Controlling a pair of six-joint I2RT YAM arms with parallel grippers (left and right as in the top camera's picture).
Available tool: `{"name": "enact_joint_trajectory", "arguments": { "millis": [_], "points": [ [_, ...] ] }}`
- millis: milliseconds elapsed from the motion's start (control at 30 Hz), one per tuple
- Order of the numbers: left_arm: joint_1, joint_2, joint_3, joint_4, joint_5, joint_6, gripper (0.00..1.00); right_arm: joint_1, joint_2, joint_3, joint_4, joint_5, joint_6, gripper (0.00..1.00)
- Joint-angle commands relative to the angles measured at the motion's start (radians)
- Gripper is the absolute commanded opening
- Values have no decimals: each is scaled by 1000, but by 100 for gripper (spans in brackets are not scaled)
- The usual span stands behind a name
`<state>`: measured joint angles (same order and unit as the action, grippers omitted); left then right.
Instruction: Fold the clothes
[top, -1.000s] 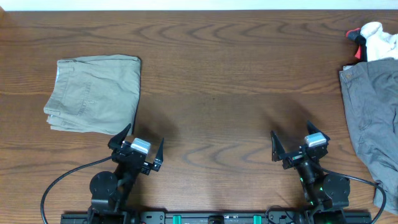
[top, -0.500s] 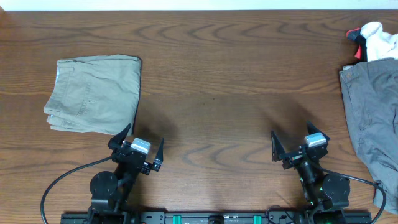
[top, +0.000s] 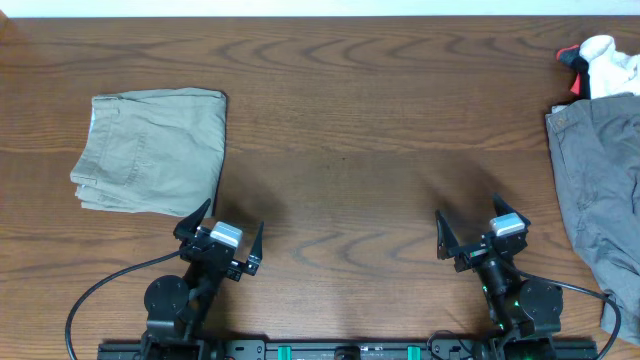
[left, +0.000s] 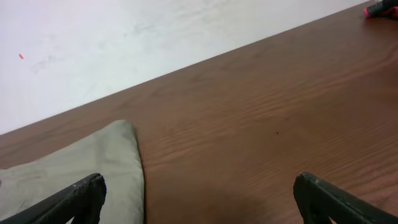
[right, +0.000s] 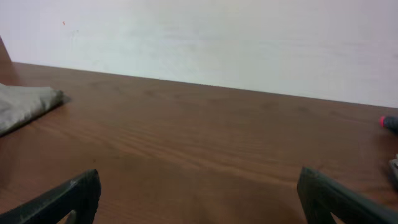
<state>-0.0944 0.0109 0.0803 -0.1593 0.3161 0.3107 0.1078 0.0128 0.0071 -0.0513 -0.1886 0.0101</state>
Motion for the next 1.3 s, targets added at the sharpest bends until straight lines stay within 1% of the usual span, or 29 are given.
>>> {"name": "enact_joint_trajectory", "arguments": {
  "millis": [0,1267],
  "points": [
    [-2,-7,-26,-7,16,-16,98,-6,-2,-2,-5,-6,-11,99],
    [-2,-7,-26,-7,15,-16,98,-6,-2,-2,-5,-6,-11,99]
  ]
}}
